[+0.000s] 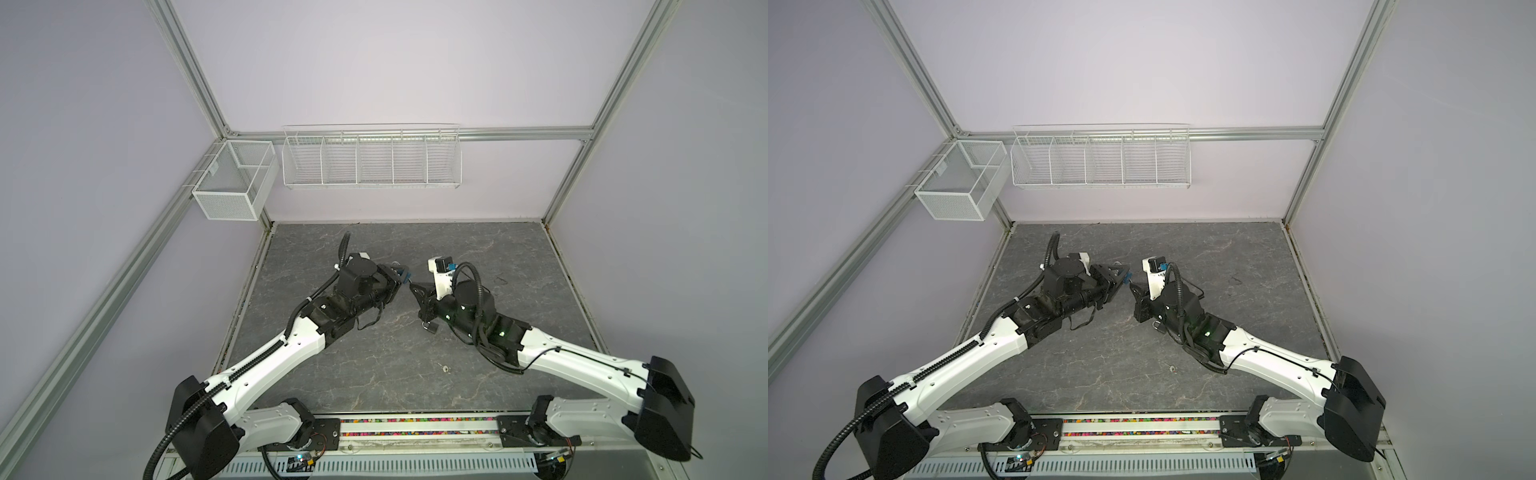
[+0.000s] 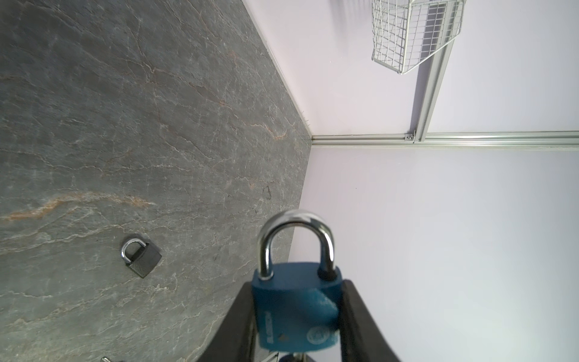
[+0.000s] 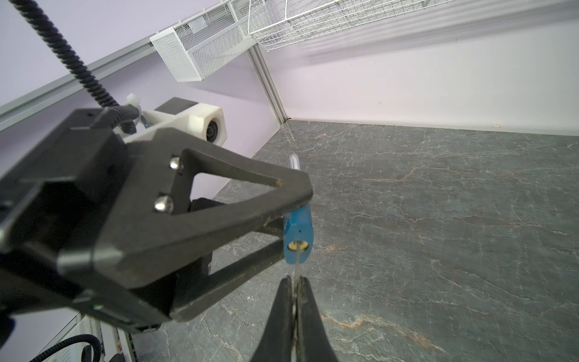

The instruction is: Unlock with the key

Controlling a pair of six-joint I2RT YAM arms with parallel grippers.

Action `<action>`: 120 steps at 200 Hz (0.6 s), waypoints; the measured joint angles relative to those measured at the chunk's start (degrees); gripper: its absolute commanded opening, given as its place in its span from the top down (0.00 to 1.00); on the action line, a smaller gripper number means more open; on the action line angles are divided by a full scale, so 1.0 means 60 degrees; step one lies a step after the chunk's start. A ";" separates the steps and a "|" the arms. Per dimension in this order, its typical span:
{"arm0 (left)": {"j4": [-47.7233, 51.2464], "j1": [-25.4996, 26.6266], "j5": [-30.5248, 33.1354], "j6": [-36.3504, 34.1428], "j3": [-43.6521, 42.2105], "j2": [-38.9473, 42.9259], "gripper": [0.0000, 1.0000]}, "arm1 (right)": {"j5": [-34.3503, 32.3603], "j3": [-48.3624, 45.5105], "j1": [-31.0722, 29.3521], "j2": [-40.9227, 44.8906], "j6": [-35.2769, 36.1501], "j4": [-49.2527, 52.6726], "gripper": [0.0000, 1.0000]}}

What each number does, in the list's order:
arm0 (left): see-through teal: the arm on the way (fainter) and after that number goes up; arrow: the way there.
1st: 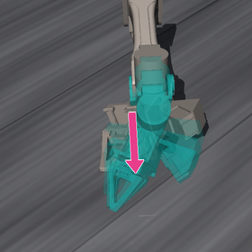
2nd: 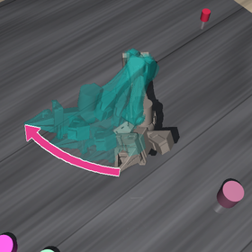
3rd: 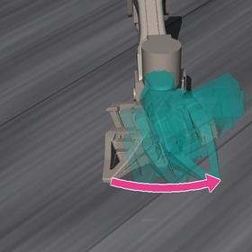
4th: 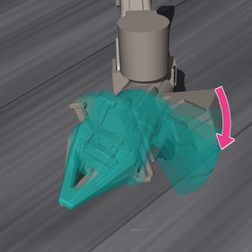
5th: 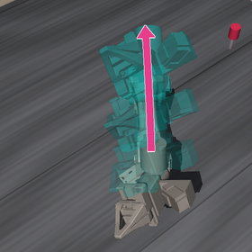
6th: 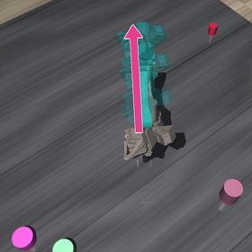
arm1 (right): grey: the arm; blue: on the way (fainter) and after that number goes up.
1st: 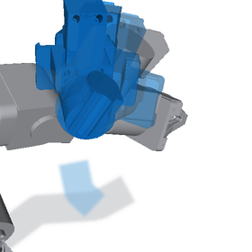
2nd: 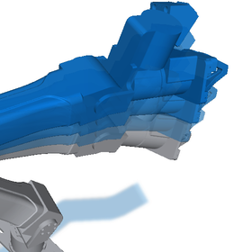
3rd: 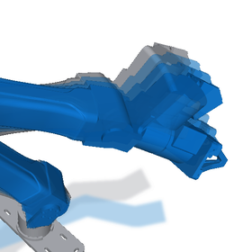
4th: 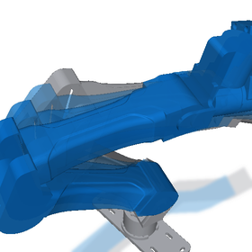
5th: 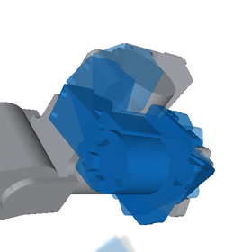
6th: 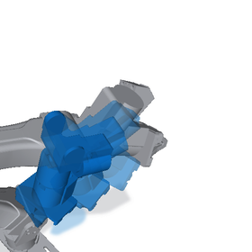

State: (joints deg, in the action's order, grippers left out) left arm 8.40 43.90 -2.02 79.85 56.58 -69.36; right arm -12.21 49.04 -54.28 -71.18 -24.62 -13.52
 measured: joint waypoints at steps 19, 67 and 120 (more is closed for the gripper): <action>-0.0080 -0.0004 0.0011 -0.0004 0.0036 0.0000 0.96 | -0.0033 0.0182 0.0018 -0.0033 0.0007 0.0171 0.94; 0.0197 -0.0022 0.0138 -0.0368 0.0200 0.0000 0.97 | -0.0018 0.0423 0.0015 -0.0211 0.0040 0.0433 0.94; 0.0393 0.0055 0.0091 -0.0980 0.0484 -0.0120 0.97 | 0.0546 0.0936 0.0313 -0.0211 0.0106 0.1300 0.94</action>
State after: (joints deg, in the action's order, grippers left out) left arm 10.76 44.23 -1.48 73.97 59.48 -70.08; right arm -8.93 54.65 -52.40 -72.44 -23.99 -5.72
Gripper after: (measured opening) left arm 0.361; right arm 0.064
